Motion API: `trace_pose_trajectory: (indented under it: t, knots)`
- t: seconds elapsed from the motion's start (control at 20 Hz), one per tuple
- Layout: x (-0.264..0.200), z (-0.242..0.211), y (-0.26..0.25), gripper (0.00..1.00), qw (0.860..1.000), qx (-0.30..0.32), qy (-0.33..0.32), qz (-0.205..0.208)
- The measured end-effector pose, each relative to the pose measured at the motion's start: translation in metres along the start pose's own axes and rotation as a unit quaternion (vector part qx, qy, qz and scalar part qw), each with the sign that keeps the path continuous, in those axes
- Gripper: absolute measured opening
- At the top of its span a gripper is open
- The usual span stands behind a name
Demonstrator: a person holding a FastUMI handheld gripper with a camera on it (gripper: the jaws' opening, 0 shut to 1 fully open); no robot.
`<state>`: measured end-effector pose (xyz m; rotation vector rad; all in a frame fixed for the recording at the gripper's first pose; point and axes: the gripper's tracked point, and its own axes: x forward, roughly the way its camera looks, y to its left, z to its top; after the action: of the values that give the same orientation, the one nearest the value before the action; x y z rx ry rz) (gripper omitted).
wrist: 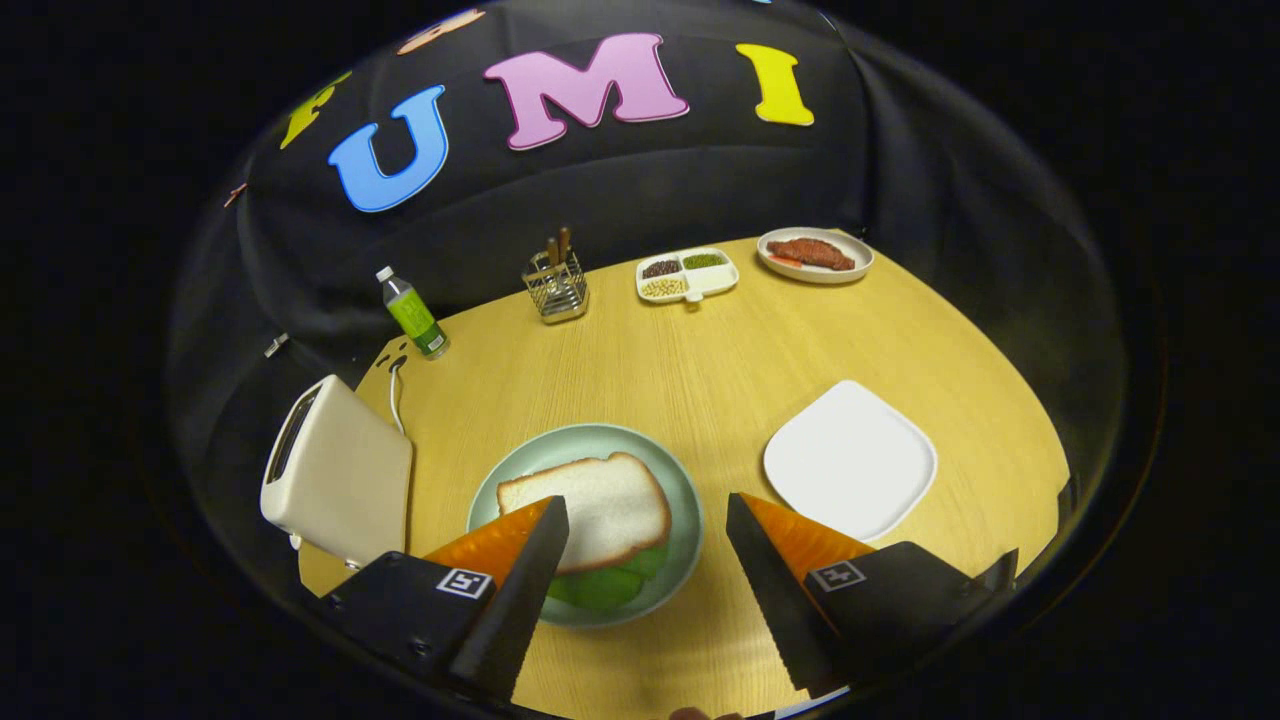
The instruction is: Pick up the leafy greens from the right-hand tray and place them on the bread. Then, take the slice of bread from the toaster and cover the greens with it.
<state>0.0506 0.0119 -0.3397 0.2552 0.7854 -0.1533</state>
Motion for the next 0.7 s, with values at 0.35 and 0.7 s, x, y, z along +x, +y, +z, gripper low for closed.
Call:
trace_pose_trajectory:
  t: [0.35, 0.7]
  knots:
    - [-0.1, 0.099, -0.034, 0.98, 0.981, -0.097, -0.161, -0.046]
    - [-0.209, 0.148, -0.051, 0.98, 0.95, -0.065, -0.305, -0.037]
